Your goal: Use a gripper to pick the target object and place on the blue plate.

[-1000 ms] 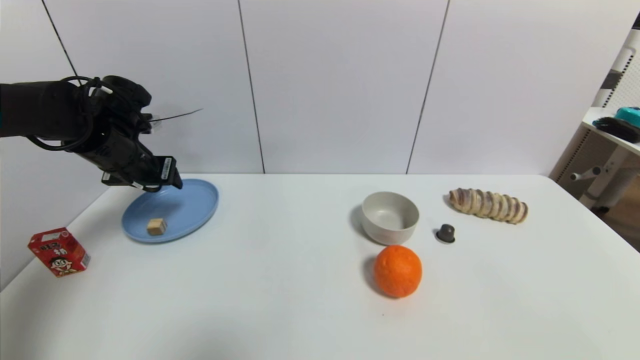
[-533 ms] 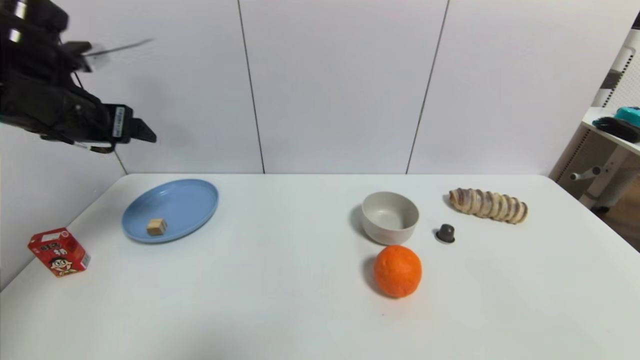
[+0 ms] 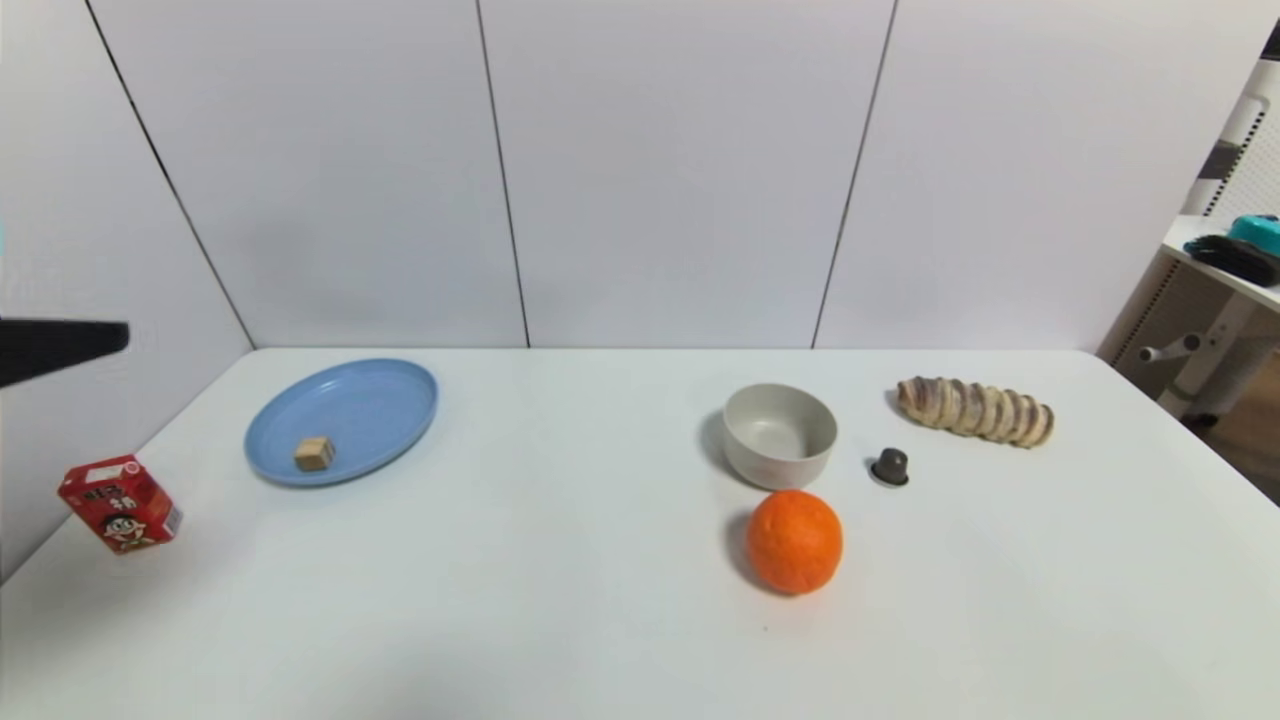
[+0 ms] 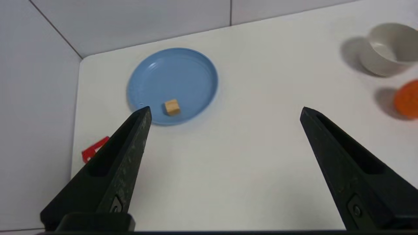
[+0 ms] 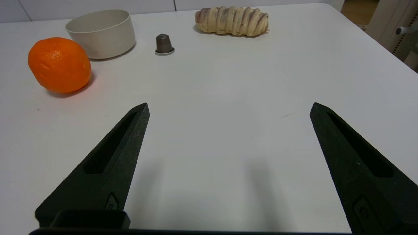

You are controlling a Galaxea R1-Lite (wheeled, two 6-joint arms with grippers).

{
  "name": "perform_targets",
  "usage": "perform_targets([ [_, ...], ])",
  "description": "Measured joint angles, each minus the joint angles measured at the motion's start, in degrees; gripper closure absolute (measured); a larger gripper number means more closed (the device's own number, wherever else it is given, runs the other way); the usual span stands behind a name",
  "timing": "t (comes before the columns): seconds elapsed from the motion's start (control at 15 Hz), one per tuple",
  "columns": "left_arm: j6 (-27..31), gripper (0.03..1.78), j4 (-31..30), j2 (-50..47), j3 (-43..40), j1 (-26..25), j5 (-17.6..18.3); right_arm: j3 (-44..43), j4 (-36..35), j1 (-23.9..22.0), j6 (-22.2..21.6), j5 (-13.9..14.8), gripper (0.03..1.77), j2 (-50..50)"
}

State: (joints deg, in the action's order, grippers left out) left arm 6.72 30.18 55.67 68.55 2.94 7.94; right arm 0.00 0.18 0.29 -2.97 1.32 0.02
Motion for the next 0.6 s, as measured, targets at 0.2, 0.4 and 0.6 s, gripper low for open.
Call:
perform_targets([
  [0.2, 2.1, 0.15, -3.0, -13.6, -14.4, 0.2, 1.7, 0.0, 0.0, 0.0, 0.0, 0.0, 0.1, 0.0],
  [0.4, 2.7, 0.14, -9.6, -26.5, -31.3, 0.1, 2.1, 0.0, 0.0, 0.0, 0.0, 0.0, 0.1, 0.0],
  [0.6, 2.7, 0.13, -17.6, -38.4, -46.7, -1.1, 2.3, 0.0, 0.0, 0.0, 0.0, 0.0, 0.1, 0.0],
])
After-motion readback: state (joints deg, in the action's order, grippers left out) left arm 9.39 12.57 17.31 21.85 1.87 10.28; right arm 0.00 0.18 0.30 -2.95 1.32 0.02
